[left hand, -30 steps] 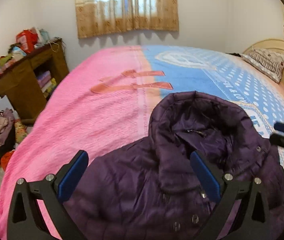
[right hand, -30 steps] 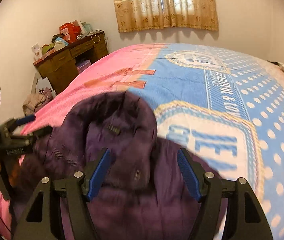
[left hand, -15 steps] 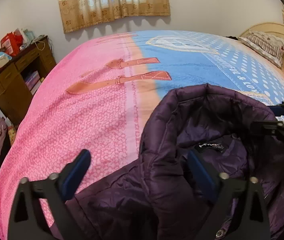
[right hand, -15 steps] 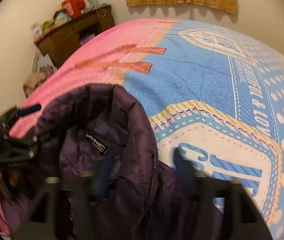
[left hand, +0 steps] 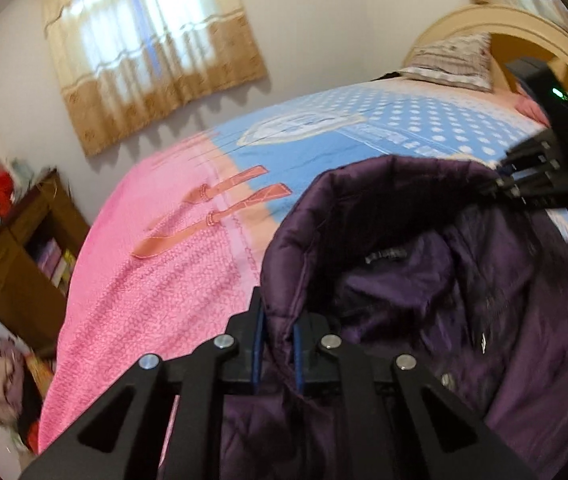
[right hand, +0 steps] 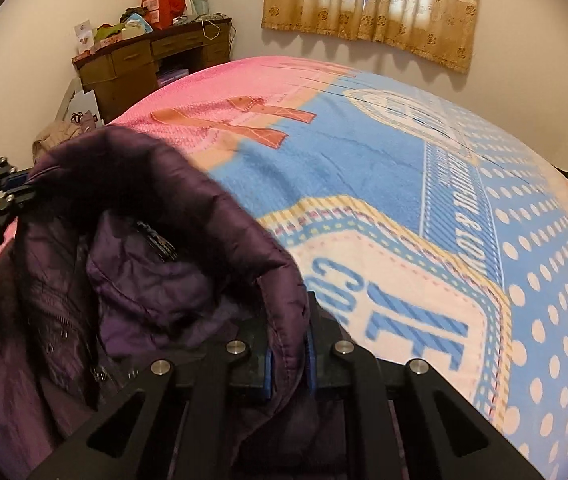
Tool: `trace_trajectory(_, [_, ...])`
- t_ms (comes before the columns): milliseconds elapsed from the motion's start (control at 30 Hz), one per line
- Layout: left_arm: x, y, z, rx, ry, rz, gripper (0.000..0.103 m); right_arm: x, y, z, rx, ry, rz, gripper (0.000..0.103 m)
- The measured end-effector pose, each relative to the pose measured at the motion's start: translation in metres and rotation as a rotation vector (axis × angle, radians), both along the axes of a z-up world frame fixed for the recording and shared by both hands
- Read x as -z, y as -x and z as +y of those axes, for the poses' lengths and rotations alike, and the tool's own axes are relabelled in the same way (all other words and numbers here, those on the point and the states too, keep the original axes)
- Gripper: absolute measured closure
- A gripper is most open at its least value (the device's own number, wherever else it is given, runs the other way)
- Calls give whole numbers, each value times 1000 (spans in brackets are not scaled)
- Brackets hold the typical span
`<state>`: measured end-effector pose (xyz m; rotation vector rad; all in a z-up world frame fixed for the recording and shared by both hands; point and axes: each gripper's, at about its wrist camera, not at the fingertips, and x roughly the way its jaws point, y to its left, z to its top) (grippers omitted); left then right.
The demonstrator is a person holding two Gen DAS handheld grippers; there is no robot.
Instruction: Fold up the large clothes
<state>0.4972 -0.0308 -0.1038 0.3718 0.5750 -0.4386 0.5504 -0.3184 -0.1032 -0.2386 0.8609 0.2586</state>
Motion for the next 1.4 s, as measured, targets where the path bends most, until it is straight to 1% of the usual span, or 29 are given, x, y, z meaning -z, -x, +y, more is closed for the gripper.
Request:
trace_trajectory(67, [9,12,7,24,-7,-8,91,5,9,-7,6,-7,-5,92])
trace_trajectory(133, [15,18,7,42,-44,-28,91,12,14,-11,10,3,10,92])
trace_trajectory(233, [29,25,2,77,-125,-54,91,24,16,-14,19,17,34,92])
trace_trajectory(400, [54,44,-10,129,-322,-123,91,33,24,-13,-8,75,37,92])
trace_trajectory(500, [61,49,-14,139,-370,-147,91,35,31,-10,-37,110,35,92])
trace_trajectory(600, [56,47,-16,130,-366,-142,90,35,35,-8,-55,143,32,92])
trace_trajectory(667, [45,47,-15,114,-342,-127,84,35,37,-6,-62,162,26,92])
trace_trajectory(733, [29,51,-10,106,-273,-107,80,36,38,-6,-63,171,25,92])
trace_trajectory(800, [14,57,-5,118,-204,-102,70,38,39,-7,-63,168,19,92])
trace_trajectory(833, [0,63,-2,136,-145,-101,67,39,39,-7,-65,169,16,92])
trace_trajectory(867, [-13,68,1,157,-85,-101,61,40,40,-7,-67,172,12,92])
trace_trajectory(900, [-21,70,3,166,-47,-106,51,42,41,-6,-69,175,4,92])
trace_trajectory(933, [-35,72,5,165,12,-122,45,43,42,-7,-67,172,0,92])
trace_trajectory(967, [-46,71,6,154,65,-129,36,44,42,-7,-66,170,-3,92])
trace_trajectory(1000, [-52,66,5,141,106,-129,34,45,43,-7,-64,165,-11,92])
trace_trajectory(1033, [-57,58,2,122,136,-122,34,46,43,-8,-62,161,-17,92])
trace_trajectory(1100, [-54,40,-10,75,134,-111,34,47,46,-10,-63,149,-37,92])
trace_trajectory(1133, [-48,25,-17,38,105,-102,34,47,48,-12,-62,137,-46,92])
trace_trajectory(1167, [-39,10,-23,-1,79,-80,34,47,50,-13,-64,129,-54,92])
trace_trajectory(1200, [-30,1,-26,-18,65,-54,35,48,52,-15,-68,122,-60,92])
trace_trajectory(1233, [-17,-11,-30,-27,45,5,35,48,53,-17,-69,114,-62,92])
trace_trajectory(1267, [-2,-16,-33,-24,28,61,35,48,54,-19,-71,108,-63,92])
trace_trajectory(1333, [23,-12,-41,0,-42,116,35,49,56,-20,-77,103,-65,92])
trace_trajectory(1400, [42,2,-48,35,-116,123,36,46,57,-21,-85,92,-59,92])
